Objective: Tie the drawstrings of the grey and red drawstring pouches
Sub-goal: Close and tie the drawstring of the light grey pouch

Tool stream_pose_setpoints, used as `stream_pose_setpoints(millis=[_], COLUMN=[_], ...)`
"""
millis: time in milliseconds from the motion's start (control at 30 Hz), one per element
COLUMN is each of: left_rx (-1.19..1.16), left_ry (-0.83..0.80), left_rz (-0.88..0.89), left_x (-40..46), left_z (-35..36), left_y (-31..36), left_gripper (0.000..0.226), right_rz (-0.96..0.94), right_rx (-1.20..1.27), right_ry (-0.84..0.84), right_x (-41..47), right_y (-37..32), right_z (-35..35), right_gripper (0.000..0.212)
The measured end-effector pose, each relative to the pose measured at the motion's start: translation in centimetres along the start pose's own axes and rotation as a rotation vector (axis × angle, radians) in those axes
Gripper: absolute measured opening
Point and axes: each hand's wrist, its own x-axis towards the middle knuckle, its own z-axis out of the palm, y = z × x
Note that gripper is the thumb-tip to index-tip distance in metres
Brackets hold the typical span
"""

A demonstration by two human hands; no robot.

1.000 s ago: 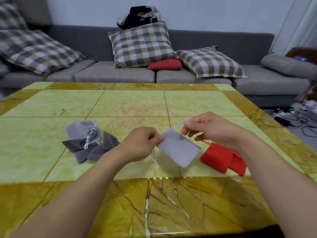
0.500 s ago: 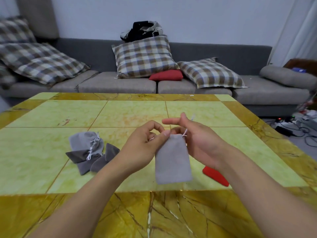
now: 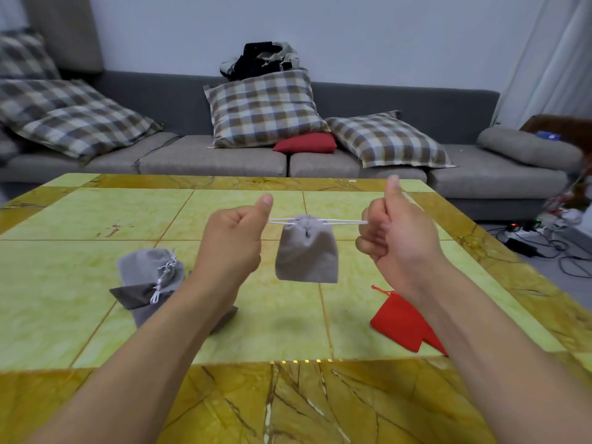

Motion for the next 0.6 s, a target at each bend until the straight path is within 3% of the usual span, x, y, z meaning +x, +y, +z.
stream_pose_setpoints(millis=[100,167,267,333,467,600], left_rx=[-0.173,-0.195,-0.469,-0.646,-0.687,-0.380], left_ry=[-0.124,-0.220,-0.299,-0.326,-0.395,-0.429], left_rz=[-0.182,-0.201,-0.290,-0.352,-0.343,-0.200], left_x=[-0.4,-1.0,-1.2,-1.2,-1.7,-1.7], left_z=[-0.8,-1.0,-0.9,-0.9,-0.7,-1.4], left_y=[-1.2,-1.5,-0.9,-0.4,0.0,0.1], left_gripper=[0.044,0.035,0.043,0.040,0.043,0.039], right_rz=[0.079,0.191,0.306,0.332,0.219,0.222], right_rx=[-0.013,0.206,0.589,0.668,0.436,0.163], right_ry=[-0.120,-0.177,-0.194,-0.178,-0.129,-0.226], right_x=[-0.4,-0.5,-0.7,-0.9,-1.0,-1.3], right_y=[1.0,1.2,1.2,0.9,-0.2,0.4], right_z=[0.0,0.0,0.2,0.4,0.2,0.5], right_gripper=[0.060,0.060,0.063,0.063,0.062,0.058])
